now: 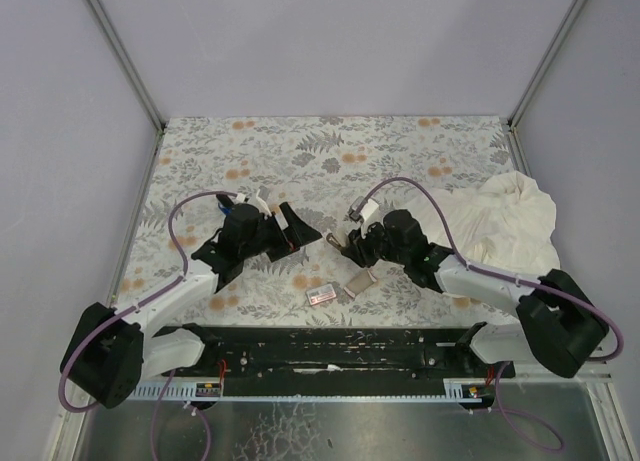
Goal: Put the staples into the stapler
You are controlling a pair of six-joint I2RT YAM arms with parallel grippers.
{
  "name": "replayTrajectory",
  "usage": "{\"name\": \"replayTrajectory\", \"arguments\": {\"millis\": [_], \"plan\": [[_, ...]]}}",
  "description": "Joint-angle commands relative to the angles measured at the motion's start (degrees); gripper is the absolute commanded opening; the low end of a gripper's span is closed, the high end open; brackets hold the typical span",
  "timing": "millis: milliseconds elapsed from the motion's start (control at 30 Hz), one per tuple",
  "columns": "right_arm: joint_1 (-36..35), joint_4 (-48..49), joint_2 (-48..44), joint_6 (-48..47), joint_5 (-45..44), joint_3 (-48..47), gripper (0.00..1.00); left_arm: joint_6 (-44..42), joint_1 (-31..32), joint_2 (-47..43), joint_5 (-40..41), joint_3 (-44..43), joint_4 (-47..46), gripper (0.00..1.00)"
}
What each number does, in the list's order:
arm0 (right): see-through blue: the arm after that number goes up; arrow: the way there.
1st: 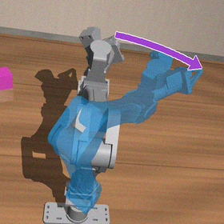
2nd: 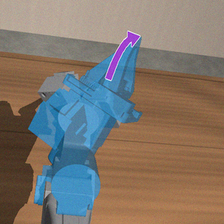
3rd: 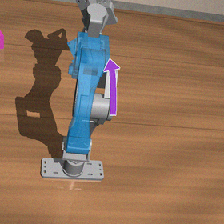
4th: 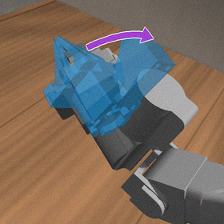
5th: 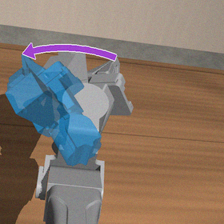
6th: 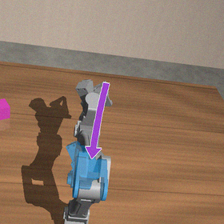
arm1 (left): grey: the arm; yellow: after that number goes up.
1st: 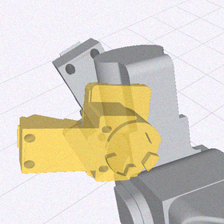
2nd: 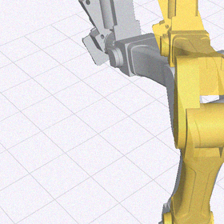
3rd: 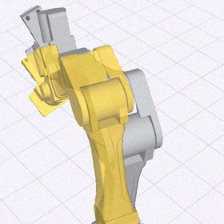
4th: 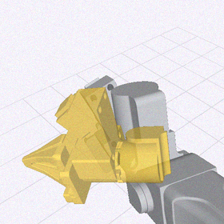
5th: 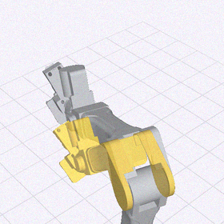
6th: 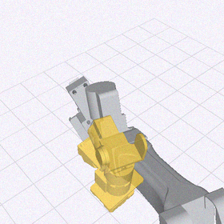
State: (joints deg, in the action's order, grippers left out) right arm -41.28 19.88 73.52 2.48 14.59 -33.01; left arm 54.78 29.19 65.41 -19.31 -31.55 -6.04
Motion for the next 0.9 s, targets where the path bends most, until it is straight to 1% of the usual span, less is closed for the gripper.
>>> {"name": "replayTrajectory", "arguments": {"millis": [0, 33, 100, 267, 367, 533, 600, 633, 667, 867], "plan": [[-0.6, 2.4, -4.5, 2.7, 3.2, 1.8, 0.0, 6.9, 0.7, 1.1, -10.6, 1.2, -16.7, 0.99], [-0.6, 1.9, -5.0, 2.7, 3.4, 1.8, 0.0, 7.2, 1.4, 1.0, -10.8, 0.8, -17.8, 1.0], [-0.6, 1.0, -5.8, 2.7, 3.8, 1.7, 0.0, 6.2, 2.4, 1.1, -10.2, -0.6, -17.1, 1.0], [-0.9, -0.1, -7.7, 3.0, 4.4, 1.6, 0.0, 3.0, 4.1, 4.7, -9.1, -4.6, -11.4, 1.0], [-1.1, -0.8, -8.6, 3.1, 4.9, 1.1, 0.0, 1.2, 4.9, 7.0, -7.5, -7.6, -6.0, 1.0], [-1.6, -1.3, -8.9, 2.6, 5.6, 0.7, 0.0, 1.4, 5.9, 10.6, -8.6, -10.0, -6.3, 1.0], [-1.6, -1.7, -8.5, 2.4, 5.5, 0.6, 0.0, 1.5, 6.9, 12.1, -8.8, -10.6, -6.9, 0.97], [-1.7, -1.7, -8.5, 2.4, 5.5, 0.6, 0.0, 1.5, 7.3, 12.7, -9.0, -10.8, -7.1, 0.91], [-1.7, -1.6, -8.5, 2.4, 5.2, 0.7, 0.0, 1.4, 7.5, 13.1, -9.4, -11.0, -7.1, 0.83], [-1.7, -0.4, -9.3, 2.9, 2.1, 2.2, 0.0, 2.0, 8.4, 12.8, -9.7, -9.3, -7.7, 0.13]]}}
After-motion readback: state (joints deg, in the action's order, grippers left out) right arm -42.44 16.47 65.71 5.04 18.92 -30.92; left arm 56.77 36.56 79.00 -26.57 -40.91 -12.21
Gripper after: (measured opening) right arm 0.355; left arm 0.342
